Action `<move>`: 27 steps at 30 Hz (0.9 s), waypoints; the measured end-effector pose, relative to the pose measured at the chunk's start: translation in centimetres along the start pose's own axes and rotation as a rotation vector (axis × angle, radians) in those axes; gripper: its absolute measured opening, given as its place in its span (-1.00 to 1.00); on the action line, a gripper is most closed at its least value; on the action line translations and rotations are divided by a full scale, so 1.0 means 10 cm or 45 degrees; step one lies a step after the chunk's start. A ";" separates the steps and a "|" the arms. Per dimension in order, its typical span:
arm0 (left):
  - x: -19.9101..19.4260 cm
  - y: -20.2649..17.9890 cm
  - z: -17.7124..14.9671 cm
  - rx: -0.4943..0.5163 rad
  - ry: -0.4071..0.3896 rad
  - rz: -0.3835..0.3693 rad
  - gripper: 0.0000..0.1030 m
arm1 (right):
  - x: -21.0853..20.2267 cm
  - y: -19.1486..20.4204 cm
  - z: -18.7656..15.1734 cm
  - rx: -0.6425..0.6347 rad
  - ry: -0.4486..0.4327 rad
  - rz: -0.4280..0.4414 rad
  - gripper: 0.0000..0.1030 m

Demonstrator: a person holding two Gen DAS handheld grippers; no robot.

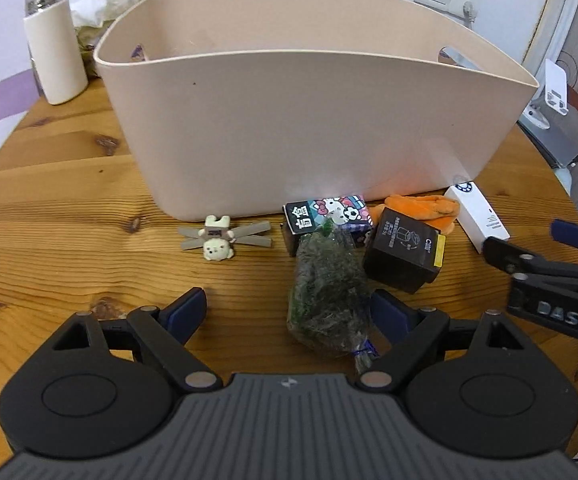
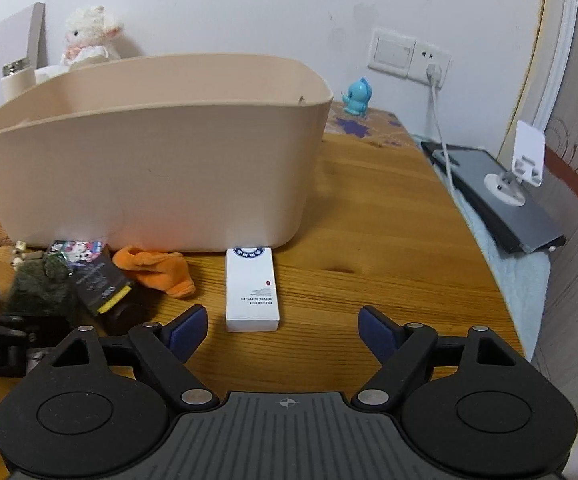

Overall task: Organize objects
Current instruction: 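Grasp the green herb bag with left tool while right grasps the small white box, then lower the herb bag into the bin with left tool while right releases white box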

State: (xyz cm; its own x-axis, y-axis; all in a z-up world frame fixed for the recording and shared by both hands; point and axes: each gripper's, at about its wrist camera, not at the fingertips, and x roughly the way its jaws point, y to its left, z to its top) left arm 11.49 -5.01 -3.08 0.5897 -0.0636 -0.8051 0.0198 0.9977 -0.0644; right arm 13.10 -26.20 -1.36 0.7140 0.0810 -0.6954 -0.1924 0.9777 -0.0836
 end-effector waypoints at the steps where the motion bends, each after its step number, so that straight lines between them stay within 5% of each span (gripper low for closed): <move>1: 0.02 0.00 0.00 0.000 0.006 -0.007 0.74 | 0.04 0.00 0.00 0.009 0.007 0.012 0.60; 6: 0.04 -0.05 0.00 0.048 -0.021 0.007 0.62 | 0.17 0.01 0.02 0.014 0.016 0.021 0.53; 9: 0.03 -0.11 -0.01 0.114 -0.044 0.031 0.37 | 0.20 0.03 0.03 0.010 0.004 0.033 0.45; 12: -0.02 -0.09 -0.02 0.110 -0.034 0.014 0.11 | 0.20 0.07 0.04 -0.003 -0.002 0.066 0.19; 17: -0.10 0.00 -0.06 0.064 -0.006 -0.056 0.02 | 0.16 0.13 0.05 -0.006 0.004 0.120 -0.45; 27: -0.18 0.09 -0.15 0.062 -0.018 -0.145 -0.10 | -0.07 0.15 0.01 0.030 -0.006 0.097 -0.46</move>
State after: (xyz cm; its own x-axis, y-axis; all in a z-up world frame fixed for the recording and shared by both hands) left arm 9.23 -4.08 -2.58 0.5929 -0.1770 -0.7856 0.1263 0.9839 -0.1263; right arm 12.35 -24.78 -0.93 0.7010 0.1559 -0.6959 -0.2304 0.9730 -0.0141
